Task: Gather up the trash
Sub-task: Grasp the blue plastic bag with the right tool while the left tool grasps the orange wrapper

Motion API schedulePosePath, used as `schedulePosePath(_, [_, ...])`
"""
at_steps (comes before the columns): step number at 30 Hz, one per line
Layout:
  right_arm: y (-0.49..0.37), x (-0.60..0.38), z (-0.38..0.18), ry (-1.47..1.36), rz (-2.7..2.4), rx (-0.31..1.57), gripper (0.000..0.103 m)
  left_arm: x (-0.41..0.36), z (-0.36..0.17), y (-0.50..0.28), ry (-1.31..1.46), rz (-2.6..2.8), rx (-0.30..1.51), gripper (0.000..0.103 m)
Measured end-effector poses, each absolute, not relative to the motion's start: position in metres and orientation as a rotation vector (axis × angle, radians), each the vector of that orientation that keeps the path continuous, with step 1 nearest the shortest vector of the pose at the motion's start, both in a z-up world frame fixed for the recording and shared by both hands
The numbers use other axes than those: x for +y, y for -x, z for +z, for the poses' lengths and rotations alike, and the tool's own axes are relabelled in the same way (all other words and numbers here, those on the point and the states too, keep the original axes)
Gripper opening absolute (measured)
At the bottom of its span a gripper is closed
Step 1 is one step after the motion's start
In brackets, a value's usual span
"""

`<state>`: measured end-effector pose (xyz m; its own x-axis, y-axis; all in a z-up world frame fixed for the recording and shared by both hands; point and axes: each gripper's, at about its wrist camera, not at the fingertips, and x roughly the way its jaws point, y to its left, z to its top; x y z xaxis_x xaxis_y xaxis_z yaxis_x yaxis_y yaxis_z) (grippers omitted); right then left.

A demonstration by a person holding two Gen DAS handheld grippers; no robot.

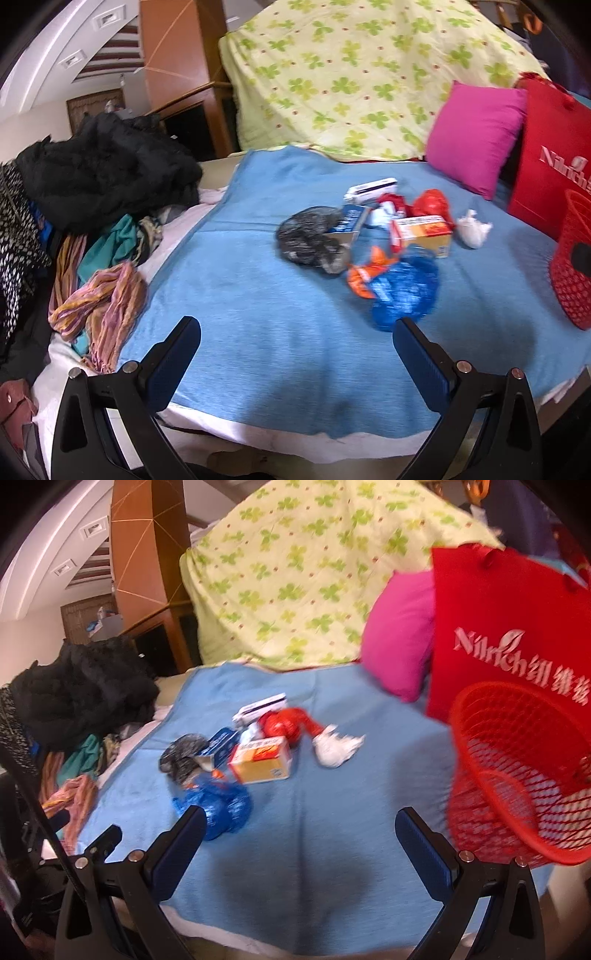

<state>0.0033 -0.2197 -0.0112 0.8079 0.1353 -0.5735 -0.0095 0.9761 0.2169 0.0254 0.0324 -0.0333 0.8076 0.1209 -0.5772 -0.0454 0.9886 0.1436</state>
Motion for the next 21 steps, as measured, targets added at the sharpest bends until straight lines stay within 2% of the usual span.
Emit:
schedulePosePath(12, [-0.056,-0.206,-0.045,-0.398,0.196,0.770,0.103,0.056,-0.052,-0.038,-0.072,0.062,0.663,0.103])
schedulePosePath(21, [-0.102,-0.160,-0.057,-0.410,0.289,0.831,0.103,0.069,-0.058,-0.045,-0.034,0.103,0.687,0.103])
